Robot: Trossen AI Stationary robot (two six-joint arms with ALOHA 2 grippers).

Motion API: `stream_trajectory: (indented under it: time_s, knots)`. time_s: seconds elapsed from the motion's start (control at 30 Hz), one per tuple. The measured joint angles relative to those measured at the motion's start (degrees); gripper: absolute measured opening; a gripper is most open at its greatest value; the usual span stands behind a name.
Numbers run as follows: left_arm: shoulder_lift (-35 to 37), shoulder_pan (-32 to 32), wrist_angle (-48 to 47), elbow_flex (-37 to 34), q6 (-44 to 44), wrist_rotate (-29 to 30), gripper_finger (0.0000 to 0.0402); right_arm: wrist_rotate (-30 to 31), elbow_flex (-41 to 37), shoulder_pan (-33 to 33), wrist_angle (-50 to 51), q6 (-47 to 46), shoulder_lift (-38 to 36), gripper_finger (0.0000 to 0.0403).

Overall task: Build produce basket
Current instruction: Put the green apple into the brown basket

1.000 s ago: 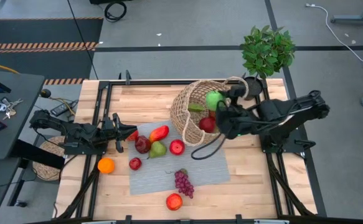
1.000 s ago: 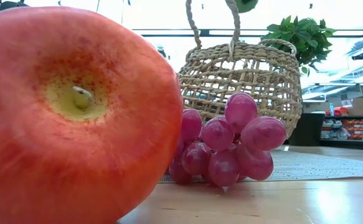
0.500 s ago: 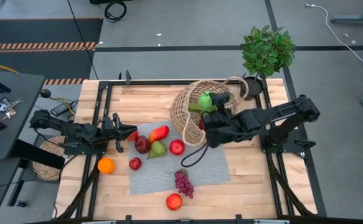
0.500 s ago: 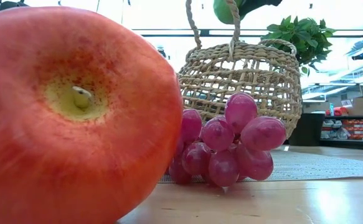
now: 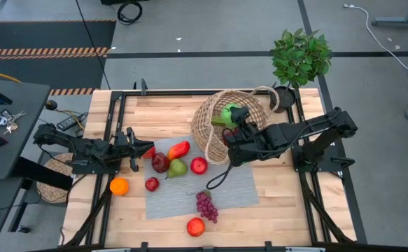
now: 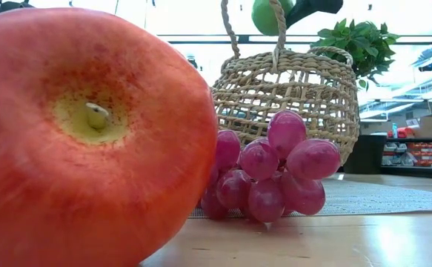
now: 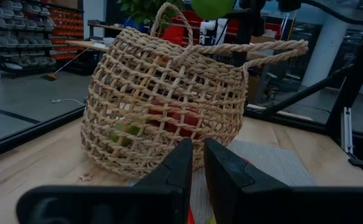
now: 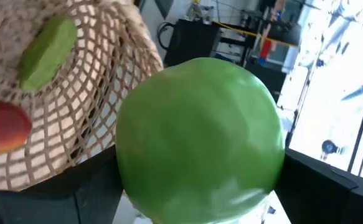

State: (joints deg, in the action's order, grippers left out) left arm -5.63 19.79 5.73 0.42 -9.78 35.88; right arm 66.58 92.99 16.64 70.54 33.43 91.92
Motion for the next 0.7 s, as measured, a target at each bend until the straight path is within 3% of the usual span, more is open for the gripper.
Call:
stream_trajectory:
  time_s: [0.17,0.53,0.7]
  knots:
    - [0.01,0.00,0.01,0.01,0.00,0.01,0.0048,-0.16,0.00,-0.29,0.00,4.09,0.00,0.0362]
    - [0.01,0.00,0.01,0.01,0.00,0.01,0.0048,-0.68,0.00,-1.97,0.14,3.87,0.00,0.0362]
    - [0.00,0.00,0.01,0.01,0.00,0.00,0.0048,-9.78,0.00,-3.49,-0.23,-4.96,-0.18,0.0362]
